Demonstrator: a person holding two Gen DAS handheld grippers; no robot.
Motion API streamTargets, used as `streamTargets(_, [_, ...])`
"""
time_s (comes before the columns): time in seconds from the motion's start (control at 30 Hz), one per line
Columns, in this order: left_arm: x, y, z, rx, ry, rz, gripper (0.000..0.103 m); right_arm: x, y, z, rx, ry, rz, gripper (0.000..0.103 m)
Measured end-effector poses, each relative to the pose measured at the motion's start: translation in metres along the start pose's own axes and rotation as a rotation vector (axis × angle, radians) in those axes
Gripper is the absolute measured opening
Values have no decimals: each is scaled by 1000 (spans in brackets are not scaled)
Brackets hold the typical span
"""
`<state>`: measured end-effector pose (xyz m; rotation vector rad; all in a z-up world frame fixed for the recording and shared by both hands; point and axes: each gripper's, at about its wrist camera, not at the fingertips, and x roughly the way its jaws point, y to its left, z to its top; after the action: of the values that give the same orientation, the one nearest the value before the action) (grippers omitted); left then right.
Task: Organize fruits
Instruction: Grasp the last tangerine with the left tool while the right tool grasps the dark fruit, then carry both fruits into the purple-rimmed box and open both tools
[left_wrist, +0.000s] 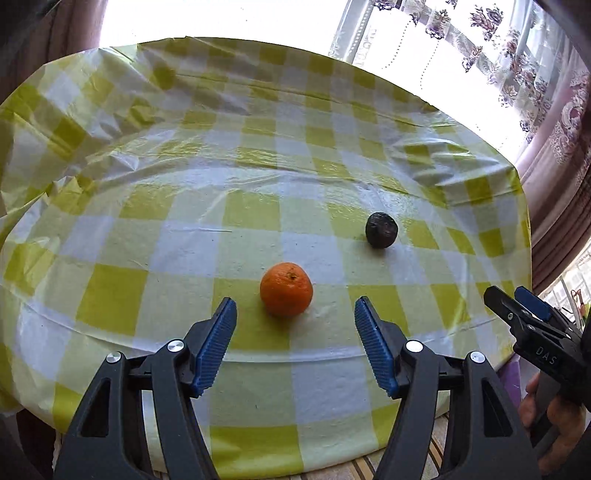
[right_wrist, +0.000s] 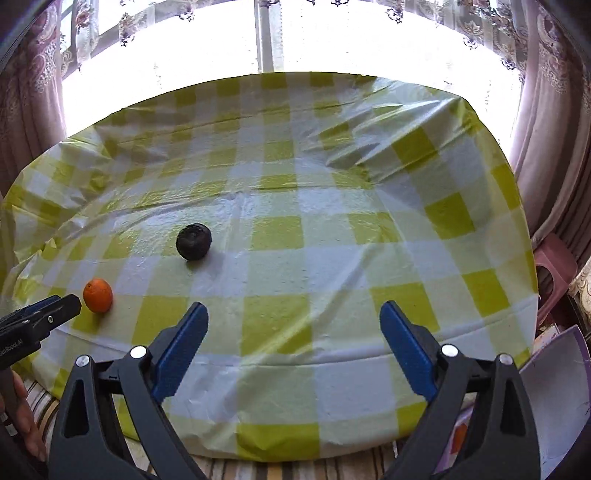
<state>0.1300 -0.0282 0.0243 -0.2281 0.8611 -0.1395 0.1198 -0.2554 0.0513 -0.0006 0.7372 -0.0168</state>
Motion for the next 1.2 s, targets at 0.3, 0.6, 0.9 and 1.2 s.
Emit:
streamTargets(0.3, [35,-4,12,68,60,16,52,71,72,38,-117,36,54,94])
streamTargets(0.6, [46,-7,13,100,73,15,35,121,102,43,-175,123,96,61])
streamTargets(0.9, [40,-8,12,102,54,21,33,112,97,37,-176,106,108,39])
streamTargets(1.2, [18,-36,0,125,31,-27,33,60,47,10,-88,81,85,39])
